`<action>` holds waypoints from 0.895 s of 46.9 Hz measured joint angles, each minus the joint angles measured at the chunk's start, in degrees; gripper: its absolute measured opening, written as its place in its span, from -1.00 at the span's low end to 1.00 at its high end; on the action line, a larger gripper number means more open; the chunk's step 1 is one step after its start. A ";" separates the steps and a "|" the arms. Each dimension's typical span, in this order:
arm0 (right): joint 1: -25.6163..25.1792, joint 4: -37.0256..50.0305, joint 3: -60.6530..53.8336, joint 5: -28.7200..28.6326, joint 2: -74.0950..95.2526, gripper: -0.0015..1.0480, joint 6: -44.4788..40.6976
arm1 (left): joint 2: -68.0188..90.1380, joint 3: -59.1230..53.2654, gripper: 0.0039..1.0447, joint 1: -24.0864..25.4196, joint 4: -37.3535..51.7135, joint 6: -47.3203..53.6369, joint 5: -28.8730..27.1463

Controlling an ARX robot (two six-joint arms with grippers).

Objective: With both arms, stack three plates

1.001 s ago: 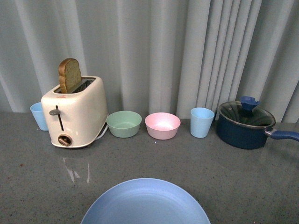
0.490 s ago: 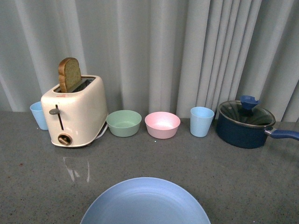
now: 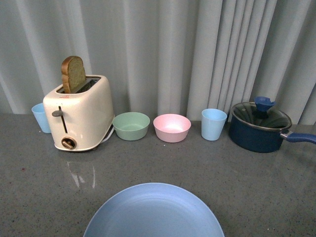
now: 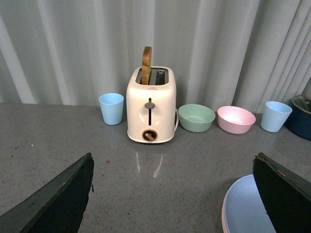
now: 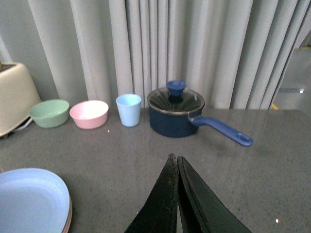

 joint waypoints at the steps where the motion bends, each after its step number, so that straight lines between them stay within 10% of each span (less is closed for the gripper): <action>1: 0.00 -0.44 0.00 0.00 -1.33 -0.94 0.00 | 0.00 0.00 0.87 0.00 0.00 0.00 -0.02; 9: 0.00 -0.74 0.00 0.00 -2.45 -0.90 -0.09 | 0.02 0.00 0.87 0.00 0.00 0.00 -0.02; 35: 0.00 -0.74 0.00 0.00 -2.45 0.89 -0.02 | 0.00 0.00 0.87 0.00 0.00 0.00 0.00; 42: 0.00 -0.74 0.00 0.00 -2.45 0.86 -0.07 | 0.00 0.00 0.87 0.00 0.00 0.00 -0.02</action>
